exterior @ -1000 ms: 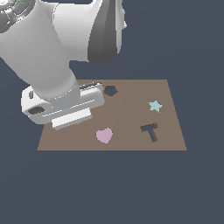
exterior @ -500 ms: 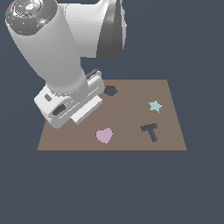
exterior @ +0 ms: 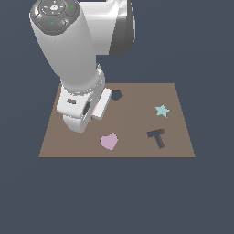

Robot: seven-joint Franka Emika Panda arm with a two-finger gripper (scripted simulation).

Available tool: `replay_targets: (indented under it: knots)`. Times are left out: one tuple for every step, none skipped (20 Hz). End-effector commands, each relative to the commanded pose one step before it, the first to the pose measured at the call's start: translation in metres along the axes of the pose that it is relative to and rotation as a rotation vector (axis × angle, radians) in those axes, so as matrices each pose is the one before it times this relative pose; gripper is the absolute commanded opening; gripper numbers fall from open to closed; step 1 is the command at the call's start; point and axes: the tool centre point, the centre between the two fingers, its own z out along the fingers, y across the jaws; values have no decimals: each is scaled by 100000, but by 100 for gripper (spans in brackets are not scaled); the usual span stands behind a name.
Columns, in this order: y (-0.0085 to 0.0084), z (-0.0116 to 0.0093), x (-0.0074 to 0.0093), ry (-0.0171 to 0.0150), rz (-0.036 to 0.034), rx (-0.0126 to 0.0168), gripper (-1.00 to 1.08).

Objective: Insert a designated object into the corresponding slot on a board.

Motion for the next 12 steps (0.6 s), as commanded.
replay_targets:
  knots:
    - [-721,115,311,-286,-11876,287,-100]
    - [-274,50,159,-96,-4652,129,-100]
    - [-267,47,173,-90,-4659,125,-100]
    - [-259,45,188,-83,-4667,120,-100]
    - [-250,42,201,-78,-4674,116,-100]
    - [-241,40,214,-72,-4681,111,-100]
    - [-230,37,227,-67,-4689,105,-100]
    - [-220,35,239,-63,-4695,100,-100]
    - [-209,33,250,-60,-4704,97,-100]
    - [-197,30,262,-57,-4712,93,-100]
    - [-184,27,272,-53,-4715,84,-100]
    - [-169,23,282,-48,-4716,72,-100]
